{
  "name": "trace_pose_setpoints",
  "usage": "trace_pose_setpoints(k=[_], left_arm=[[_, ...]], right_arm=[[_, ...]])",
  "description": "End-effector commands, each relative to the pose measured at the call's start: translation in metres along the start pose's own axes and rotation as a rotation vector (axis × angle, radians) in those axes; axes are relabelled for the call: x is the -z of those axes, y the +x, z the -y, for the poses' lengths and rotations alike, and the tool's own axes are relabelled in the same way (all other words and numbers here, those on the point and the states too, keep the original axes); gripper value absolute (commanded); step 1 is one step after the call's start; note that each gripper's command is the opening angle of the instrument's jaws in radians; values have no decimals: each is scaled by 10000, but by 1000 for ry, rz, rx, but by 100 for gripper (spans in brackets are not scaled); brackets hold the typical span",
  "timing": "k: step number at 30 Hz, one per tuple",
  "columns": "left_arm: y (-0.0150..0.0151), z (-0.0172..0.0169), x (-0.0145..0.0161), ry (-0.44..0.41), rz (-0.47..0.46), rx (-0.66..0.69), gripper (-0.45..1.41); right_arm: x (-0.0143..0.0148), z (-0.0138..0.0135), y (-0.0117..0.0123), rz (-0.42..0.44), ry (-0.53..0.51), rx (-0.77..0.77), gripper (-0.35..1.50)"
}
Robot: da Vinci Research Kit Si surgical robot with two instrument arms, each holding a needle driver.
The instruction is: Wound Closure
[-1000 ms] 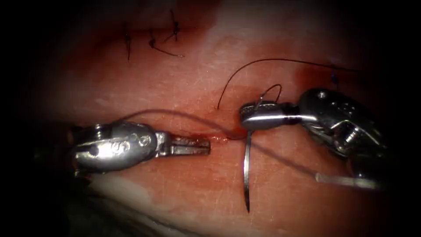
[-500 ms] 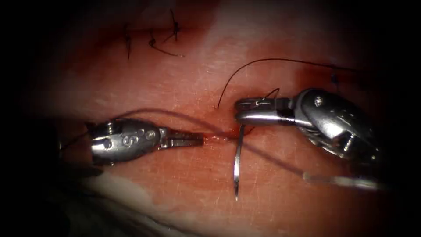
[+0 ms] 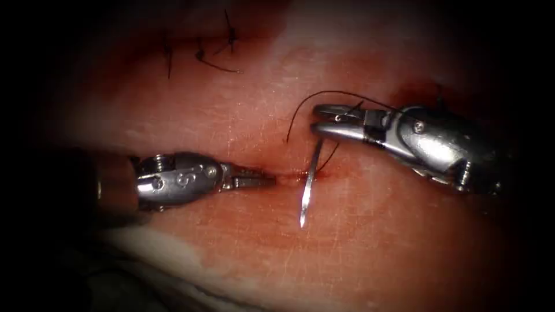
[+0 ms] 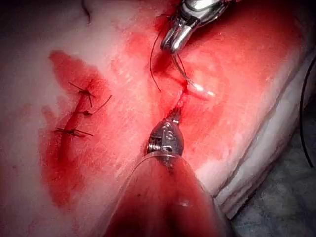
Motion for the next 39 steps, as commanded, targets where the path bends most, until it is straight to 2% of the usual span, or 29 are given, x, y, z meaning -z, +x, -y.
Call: trace_pose_setpoints(k=[1, 13, 15, 25, 30, 35, 39], left_arm=[[-6, -1, -10, -4, -1, 0, -36], [2, 20, -26, -32, 18, 16, -36], [4, 24, -29, -39, 27, 16, -41], [-3, 24, -33, -79, 54, 27, -43], [-2, 20, -24, -89, 52, 28, -45], [9, 15, -13, -104, 49, 37, -45], [11, 10, -12, -106, 49, 39, -45]], right_arm=[[-8, 1, -6, -2, 1, 8, -35], [-14, -3, -5, -4, -5, 100, -35], [-14, -5, -4, -4, -7, 117, -35], [-29, -22, -5, 10, -50, 288, -35], [-36, -23, -13, 17, -56, 347, -35], [-34, -20, -34, 64, -36, 399, -35], [-32, -21, -39, 86, -71, 415, -35]])
